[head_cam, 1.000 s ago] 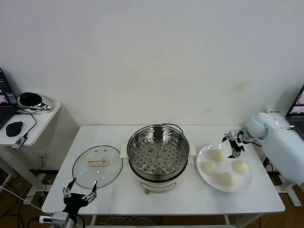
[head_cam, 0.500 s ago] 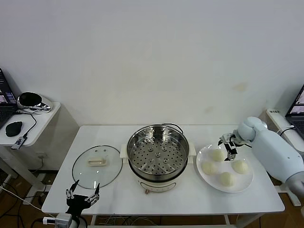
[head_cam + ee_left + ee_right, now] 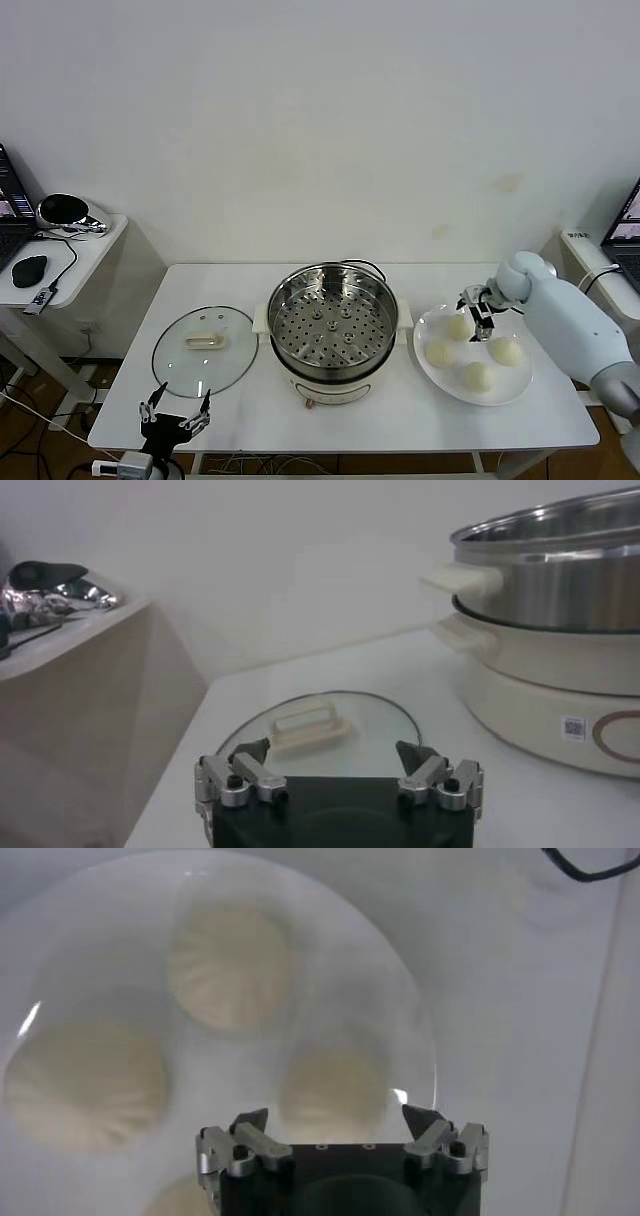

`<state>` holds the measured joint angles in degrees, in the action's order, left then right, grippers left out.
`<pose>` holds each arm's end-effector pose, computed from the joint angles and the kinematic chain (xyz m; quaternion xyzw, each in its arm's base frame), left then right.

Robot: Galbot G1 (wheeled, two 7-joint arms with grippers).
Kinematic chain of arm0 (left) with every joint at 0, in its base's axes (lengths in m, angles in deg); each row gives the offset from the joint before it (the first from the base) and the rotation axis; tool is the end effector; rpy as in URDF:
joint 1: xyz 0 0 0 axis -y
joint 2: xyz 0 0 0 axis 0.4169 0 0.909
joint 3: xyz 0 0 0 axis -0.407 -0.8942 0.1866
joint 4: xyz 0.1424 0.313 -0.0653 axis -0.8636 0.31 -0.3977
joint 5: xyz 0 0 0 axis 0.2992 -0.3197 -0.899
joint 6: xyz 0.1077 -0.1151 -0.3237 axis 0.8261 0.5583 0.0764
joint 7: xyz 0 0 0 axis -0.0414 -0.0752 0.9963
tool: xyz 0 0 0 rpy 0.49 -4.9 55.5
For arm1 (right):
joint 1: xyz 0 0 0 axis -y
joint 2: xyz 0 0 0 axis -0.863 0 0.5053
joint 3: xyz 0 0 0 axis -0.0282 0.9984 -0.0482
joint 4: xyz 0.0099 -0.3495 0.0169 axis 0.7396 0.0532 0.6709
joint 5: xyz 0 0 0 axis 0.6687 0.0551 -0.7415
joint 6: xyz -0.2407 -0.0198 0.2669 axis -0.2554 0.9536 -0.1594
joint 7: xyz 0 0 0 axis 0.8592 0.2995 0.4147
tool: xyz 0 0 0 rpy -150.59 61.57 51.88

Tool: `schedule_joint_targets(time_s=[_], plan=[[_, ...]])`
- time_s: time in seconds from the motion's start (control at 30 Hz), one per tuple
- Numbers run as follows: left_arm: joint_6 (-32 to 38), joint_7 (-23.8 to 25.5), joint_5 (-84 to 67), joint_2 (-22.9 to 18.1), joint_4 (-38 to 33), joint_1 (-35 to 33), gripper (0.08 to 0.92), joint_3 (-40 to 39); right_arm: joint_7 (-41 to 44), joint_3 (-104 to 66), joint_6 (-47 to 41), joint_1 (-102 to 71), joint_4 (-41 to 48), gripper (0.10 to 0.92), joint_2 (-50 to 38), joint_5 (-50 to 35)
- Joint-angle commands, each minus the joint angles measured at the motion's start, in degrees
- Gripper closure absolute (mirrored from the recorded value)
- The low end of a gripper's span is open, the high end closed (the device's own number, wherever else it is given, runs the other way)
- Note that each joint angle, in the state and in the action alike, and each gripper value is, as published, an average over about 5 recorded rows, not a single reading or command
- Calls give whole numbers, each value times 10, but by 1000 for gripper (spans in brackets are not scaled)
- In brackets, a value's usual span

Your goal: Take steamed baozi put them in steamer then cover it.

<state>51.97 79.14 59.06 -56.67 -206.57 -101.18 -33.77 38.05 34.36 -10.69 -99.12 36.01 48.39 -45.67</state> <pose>0.1502 0.0907 -0.3283 -0.0182 -0.9777 -0.1181 0.1725 0.5640 -0.1922 -0.2438 0.4764 -0.5296 0.5942 0.3735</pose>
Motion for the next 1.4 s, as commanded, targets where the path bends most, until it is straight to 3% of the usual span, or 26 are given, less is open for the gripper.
schedule_joint_targets(time_s=[0.03,0.17,0.47,0.73,1.13,1.4], plan=[[1,-2,1,0,2,0,177,0,-2,-1,1,-1,9,203,4,2],[3,-5,2,-1,6,0,177,-2,-3,-2,2,-1,12,219,6,2],[6,-8,3,-1,6,-2,177,-2,-4,-5,-2,1,20,379,11,2],[9,-11,4,0,14,1,177,-3,13,-3,-10,21,-4,417,-8,-27],[10,-11,1,5,20,9,177,-4,70,95,-31,190,-83,440,-55,-169],[12,-12,1,4,7,9,177,-7,133,195,-17,341,-70,440,11,-237]])
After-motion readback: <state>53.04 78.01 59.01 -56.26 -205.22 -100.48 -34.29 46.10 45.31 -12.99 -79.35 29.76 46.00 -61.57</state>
